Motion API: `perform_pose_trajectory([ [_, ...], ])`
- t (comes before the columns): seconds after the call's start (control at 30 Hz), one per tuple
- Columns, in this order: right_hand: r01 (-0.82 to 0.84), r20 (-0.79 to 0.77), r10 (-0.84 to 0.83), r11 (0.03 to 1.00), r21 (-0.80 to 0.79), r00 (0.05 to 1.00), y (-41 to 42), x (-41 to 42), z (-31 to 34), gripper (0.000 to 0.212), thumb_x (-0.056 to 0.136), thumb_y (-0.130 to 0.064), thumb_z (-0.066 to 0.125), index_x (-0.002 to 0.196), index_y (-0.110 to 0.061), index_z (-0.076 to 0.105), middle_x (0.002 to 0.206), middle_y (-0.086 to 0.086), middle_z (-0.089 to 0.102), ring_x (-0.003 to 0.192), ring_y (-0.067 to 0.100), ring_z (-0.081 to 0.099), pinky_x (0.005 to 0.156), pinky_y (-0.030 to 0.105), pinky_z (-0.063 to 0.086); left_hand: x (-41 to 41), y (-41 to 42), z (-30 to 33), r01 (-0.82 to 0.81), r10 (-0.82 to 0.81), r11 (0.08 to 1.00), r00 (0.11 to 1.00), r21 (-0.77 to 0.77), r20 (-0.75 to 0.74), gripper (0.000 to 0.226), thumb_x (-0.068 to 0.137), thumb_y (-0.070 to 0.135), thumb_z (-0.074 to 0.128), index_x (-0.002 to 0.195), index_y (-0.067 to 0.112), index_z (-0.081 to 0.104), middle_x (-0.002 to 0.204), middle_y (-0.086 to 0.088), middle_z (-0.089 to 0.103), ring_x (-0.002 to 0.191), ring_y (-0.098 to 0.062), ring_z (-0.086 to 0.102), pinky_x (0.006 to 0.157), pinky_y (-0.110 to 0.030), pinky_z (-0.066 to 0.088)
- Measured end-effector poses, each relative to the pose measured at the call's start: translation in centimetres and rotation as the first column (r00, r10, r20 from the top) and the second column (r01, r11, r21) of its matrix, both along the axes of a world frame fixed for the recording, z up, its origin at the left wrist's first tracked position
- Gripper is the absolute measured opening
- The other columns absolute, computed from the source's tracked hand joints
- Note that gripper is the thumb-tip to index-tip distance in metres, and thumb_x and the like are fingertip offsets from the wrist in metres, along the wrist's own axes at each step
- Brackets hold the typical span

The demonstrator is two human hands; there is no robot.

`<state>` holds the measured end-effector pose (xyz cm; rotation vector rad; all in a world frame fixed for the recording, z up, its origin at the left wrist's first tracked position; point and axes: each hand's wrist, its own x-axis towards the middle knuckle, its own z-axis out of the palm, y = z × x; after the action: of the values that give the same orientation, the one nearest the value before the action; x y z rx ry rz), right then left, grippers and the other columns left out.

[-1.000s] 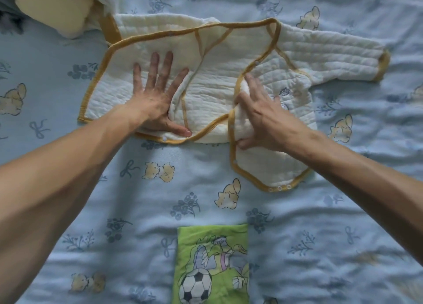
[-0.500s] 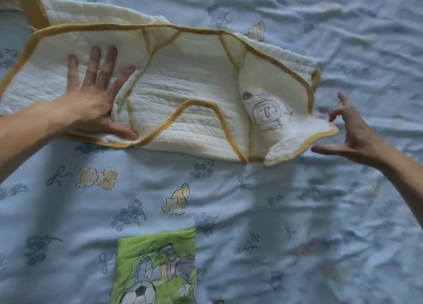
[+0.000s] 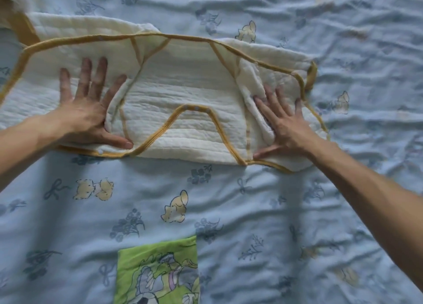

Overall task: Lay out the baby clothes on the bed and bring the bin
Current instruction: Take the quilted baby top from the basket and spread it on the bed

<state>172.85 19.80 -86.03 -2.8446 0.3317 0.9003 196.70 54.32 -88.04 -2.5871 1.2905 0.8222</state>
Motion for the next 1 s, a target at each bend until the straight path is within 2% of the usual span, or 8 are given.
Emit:
perform_pose_trajectory([
  [0.23,0.021,0.040,-0.022,0.999,0.037,0.999,0.1,0.2,-1.2,0.133,0.029,-0.104,0.023,0.133,-0.046,-0.037,0.146,-0.008,-0.043,0.136,0.018,-0.039,0.105,0.064,-0.017,0.0,-0.4,0.6,-0.010,0.010,1.000,1.000,0.007,-0.026,0.143,0.037,0.099,0.042,0.142,0.033,-0.030,0.142,-0.005,-0.049,0.129,-0.027,-0.047,0.102,-0.058,-0.027],
  [0.3,0.035,0.030,-0.036,0.999,0.024,0.999,0.2,0.3,-1.4,0.135,0.024,-0.105,0.018,0.130,-0.046,-0.040,0.144,-0.009,-0.046,0.134,0.016,-0.043,0.105,0.063,-0.017,0.0,-0.9,1.7,-0.090,0.091,0.996,0.993,0.012,-0.074,0.139,0.033,0.100,0.028,0.147,0.035,-0.018,0.147,-0.005,-0.043,0.134,-0.029,-0.041,0.106,-0.061,-0.020],
  [0.37,0.047,0.040,-0.047,0.999,0.016,0.998,0.2,0.0,-1.7,0.136,0.023,-0.105,0.018,0.131,-0.046,-0.039,0.145,-0.010,-0.046,0.133,0.015,-0.043,0.105,0.061,-0.019,-0.8,-2.1,3.0,-0.229,0.218,0.966,0.971,-0.119,-0.098,0.135,0.030,0.102,0.019,0.149,0.037,0.012,0.155,-0.008,-0.026,0.140,-0.031,-0.030,0.107,-0.059,-0.018],
  [0.47,0.033,0.065,-0.037,0.998,0.062,0.997,0.5,0.3,-1.4,0.136,0.025,-0.104,0.023,0.135,-0.048,-0.033,0.147,-0.013,-0.042,0.135,0.012,-0.041,0.105,0.061,-0.018,-3.1,-5.3,4.3,-0.103,0.109,0.904,0.994,-0.414,-0.010,0.101,0.049,0.092,0.040,0.135,0.039,0.044,0.159,-0.011,-0.012,0.142,-0.035,-0.024,0.104,-0.056,-0.023],
  [0.6,0.033,0.070,-0.038,0.997,0.068,0.997,0.8,0.2,-1.4,0.137,0.025,-0.104,0.025,0.138,-0.048,-0.028,0.145,-0.015,-0.043,0.135,0.012,-0.040,0.105,0.061,-0.018,-3.9,-8.9,2.8,-0.038,-0.032,0.942,0.979,-0.334,-0.200,0.081,0.063,0.071,0.067,0.135,0.046,0.041,0.158,-0.009,-0.015,0.140,-0.036,-0.027,0.106,-0.057,-0.022],
  [0.67,0.031,0.059,-0.034,0.998,0.062,0.998,0.9,0.2,-1.4,0.138,0.025,-0.103,0.026,0.138,-0.047,-0.028,0.142,-0.016,-0.046,0.133,0.012,-0.042,0.105,0.060,-0.018,-3.7,-9.5,2.0,-0.065,-0.002,0.953,0.976,-0.296,-0.219,0.064,0.068,0.060,0.071,0.127,0.046,0.049,0.159,-0.007,-0.010,0.142,-0.035,-0.023,0.109,-0.055,-0.019],
  [0.8,0.033,0.033,-0.035,0.997,0.070,0.999,0.9,0.4,-1.2,0.140,0.030,-0.096,0.041,0.142,-0.043,-0.025,0.142,-0.015,-0.046,0.134,0.014,-0.041,0.105,0.062,-0.018,-4.3,-9.3,2.0,-0.268,0.150,0.849,0.949,-0.456,-0.277,0.025,0.075,0.039,0.075,0.096,0.044,0.063,0.156,-0.001,0.023,0.146,-0.027,0.004,0.116,-0.050,-0.003],
  [1.0,0.033,0.039,-0.035,0.998,0.057,0.999,0.8,0.3,-1.5,0.143,0.031,-0.098,0.045,0.142,-0.042,-0.025,0.149,-0.010,-0.040,0.134,0.015,-0.040,0.105,0.062,-0.018,-6.4,-8.0,3.1,-0.199,0.108,0.771,0.977,-0.605,-0.183,0.014,0.068,0.048,0.064,0.079,0.040,0.061,0.150,0.000,0.036,0.146,-0.024,0.012,0.114,-0.052,-0.010],
])
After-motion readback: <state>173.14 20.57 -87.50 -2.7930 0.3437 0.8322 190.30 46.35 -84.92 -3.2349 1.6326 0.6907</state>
